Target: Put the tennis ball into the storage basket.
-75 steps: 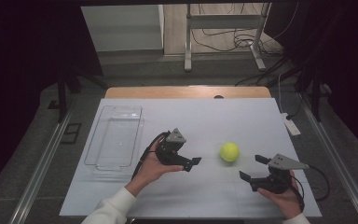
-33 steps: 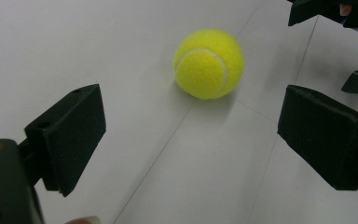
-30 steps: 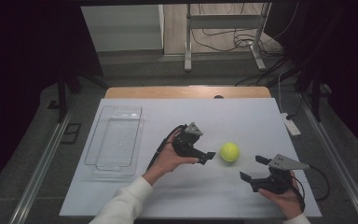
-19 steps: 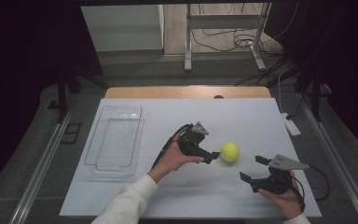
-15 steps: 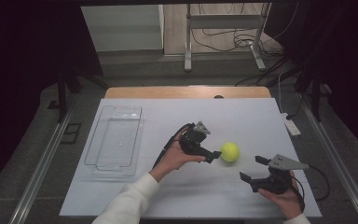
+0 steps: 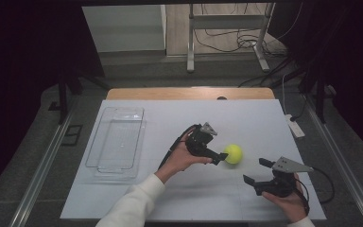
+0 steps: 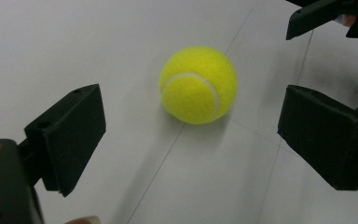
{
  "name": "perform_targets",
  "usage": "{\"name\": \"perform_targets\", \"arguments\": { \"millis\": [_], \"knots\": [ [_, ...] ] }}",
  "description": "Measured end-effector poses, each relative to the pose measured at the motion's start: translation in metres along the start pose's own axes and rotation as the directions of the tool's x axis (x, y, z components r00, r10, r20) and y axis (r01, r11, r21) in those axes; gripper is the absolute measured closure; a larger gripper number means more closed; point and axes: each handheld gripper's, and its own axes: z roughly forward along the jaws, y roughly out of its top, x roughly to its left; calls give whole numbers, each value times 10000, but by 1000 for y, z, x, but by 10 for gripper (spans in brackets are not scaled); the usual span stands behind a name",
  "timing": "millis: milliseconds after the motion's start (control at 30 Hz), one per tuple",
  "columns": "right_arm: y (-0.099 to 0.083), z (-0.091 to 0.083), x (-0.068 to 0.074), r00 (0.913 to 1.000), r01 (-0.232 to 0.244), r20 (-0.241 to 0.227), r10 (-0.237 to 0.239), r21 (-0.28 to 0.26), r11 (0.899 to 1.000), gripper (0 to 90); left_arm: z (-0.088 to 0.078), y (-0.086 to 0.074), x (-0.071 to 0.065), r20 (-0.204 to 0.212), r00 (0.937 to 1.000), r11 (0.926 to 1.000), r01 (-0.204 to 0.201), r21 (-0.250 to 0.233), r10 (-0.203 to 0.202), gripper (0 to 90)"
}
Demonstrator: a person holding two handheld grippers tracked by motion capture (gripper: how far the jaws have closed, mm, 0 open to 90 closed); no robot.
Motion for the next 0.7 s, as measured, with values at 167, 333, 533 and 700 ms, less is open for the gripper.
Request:
{"name": "perform_targets", "arguments": {
  "millis": [167, 333, 533, 700],
  "knots": [
    [0, -1, 0, 10000, -39, 10, 39, -14, 10000, 76, 2, 1, 1, 20, 10000, 10000, 5, 25, -5, 88],
    [0, -2, 2, 10000, -39, 23, 39, -54, 10000, 76, 4, 6, 1, 58, 10000, 10000, -22, 39, 22, 88],
    [-1, -2, 2, 10000, 7, 17, -7, -19, 10000, 76, 11, 15, 0, 145, 9999, 9999, -93, 117, 91, 88],
    [-1, -3, 1, 10000, -41, -7, 41, -27, 10000, 73, 23, 23, -1, 248, 9997, 9996, -74, 286, 67, 87]
  ]
}}
